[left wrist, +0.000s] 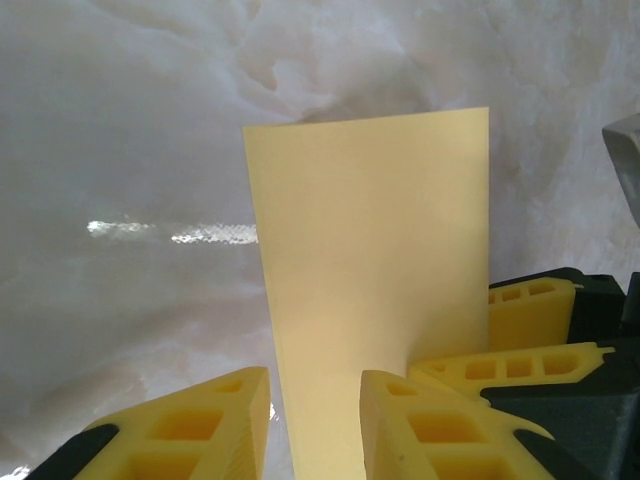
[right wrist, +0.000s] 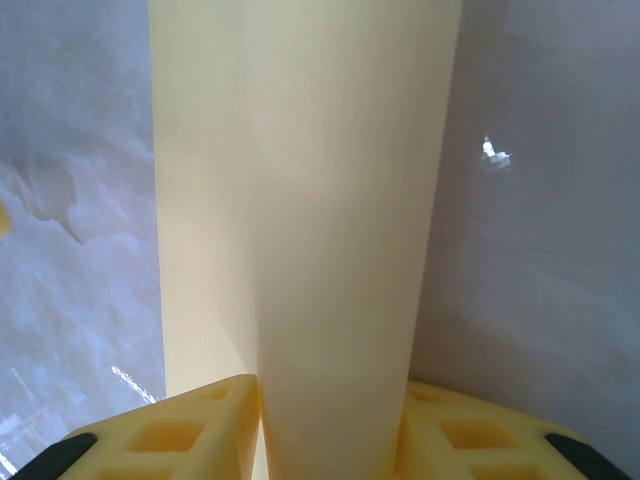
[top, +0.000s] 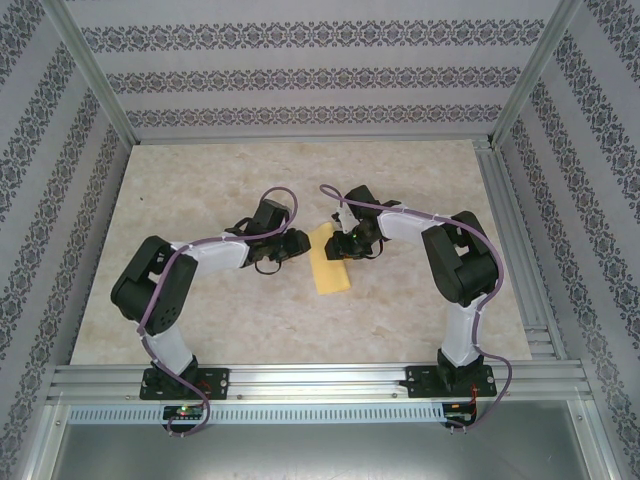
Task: Fold a paper plane with a square sheet of paper (pick it up from the middle)
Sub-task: Hold the square sheet of paper at the center of the table.
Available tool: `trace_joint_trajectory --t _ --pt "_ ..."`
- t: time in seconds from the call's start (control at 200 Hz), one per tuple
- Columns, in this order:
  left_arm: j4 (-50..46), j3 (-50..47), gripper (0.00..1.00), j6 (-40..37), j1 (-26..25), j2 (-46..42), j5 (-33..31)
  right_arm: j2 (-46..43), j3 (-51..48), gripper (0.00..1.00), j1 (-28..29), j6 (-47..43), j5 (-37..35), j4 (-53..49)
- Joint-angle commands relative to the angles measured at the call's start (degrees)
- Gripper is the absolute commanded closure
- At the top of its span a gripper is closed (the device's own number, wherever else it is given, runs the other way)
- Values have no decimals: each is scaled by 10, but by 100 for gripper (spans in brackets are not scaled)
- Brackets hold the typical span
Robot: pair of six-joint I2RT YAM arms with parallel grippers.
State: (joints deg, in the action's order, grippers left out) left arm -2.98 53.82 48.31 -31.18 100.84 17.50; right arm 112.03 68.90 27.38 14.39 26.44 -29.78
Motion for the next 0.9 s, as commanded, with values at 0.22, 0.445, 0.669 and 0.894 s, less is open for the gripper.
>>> trace_joint_trajectory --t 0.22,0.445,0.669,0.894 --pt "11 54 77 -25 -21 60 63 39 -9 61 4 -6 -59 -17" --pt "7 63 81 -25 -27 80 72 42 -10 61 5 -4 -59 -16" --pt "2 65 82 -27 -27 87 69 47 -8 60 6 -4 -59 -16" --pt "-17 66 84 -29 -27 94 62 47 -8 60 6 -3 -57 -17"
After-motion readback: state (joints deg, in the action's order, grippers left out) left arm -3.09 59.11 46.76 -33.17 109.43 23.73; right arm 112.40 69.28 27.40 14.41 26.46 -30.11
